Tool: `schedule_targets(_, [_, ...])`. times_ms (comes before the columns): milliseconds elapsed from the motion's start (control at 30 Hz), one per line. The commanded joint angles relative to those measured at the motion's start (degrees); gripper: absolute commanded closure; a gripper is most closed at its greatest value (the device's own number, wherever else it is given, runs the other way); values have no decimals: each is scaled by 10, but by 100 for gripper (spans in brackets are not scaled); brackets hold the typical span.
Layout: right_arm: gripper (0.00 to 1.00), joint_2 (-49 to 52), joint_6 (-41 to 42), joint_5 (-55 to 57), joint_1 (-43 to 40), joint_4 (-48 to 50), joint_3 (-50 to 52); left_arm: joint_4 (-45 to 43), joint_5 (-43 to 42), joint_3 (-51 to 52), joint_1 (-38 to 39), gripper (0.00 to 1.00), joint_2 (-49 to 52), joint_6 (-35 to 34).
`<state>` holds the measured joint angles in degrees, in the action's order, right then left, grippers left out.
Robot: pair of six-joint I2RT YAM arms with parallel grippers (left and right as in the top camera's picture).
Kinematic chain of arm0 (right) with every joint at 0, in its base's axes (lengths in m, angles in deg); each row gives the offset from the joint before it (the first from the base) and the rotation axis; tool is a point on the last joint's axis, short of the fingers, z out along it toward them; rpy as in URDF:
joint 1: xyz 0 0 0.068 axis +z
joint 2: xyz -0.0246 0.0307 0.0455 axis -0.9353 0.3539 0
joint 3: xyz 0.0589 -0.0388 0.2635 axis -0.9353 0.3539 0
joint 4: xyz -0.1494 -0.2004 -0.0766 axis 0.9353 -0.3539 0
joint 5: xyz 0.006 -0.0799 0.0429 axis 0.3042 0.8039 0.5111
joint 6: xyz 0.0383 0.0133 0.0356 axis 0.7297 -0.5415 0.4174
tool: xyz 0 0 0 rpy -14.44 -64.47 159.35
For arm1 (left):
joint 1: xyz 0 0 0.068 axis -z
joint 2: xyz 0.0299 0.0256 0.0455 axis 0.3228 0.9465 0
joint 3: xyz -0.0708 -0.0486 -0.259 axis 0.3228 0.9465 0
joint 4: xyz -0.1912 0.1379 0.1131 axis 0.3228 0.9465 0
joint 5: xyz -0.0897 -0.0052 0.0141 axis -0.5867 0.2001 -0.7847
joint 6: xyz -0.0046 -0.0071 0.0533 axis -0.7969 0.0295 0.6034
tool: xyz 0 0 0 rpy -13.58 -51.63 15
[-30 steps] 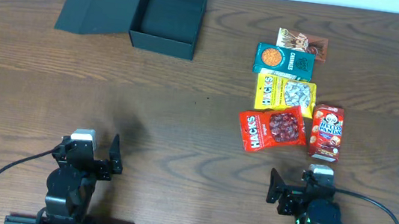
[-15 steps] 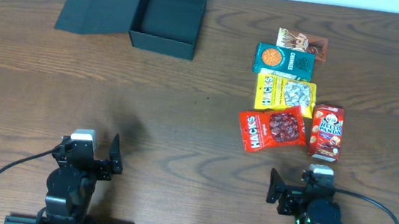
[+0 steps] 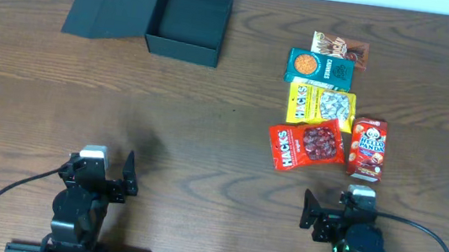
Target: Pack container
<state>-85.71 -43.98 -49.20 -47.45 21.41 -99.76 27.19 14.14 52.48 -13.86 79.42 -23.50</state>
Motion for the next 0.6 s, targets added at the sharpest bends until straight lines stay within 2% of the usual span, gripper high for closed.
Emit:
schedule_targets(0, [1, -6, -2, -2, -4, 0, 8, -1, 10, 11, -2, 5, -4, 10])
schedule_targets(567, [1, -6, -2, -2, -4, 0, 8, -1, 2, 11, -2, 5, -4, 4])
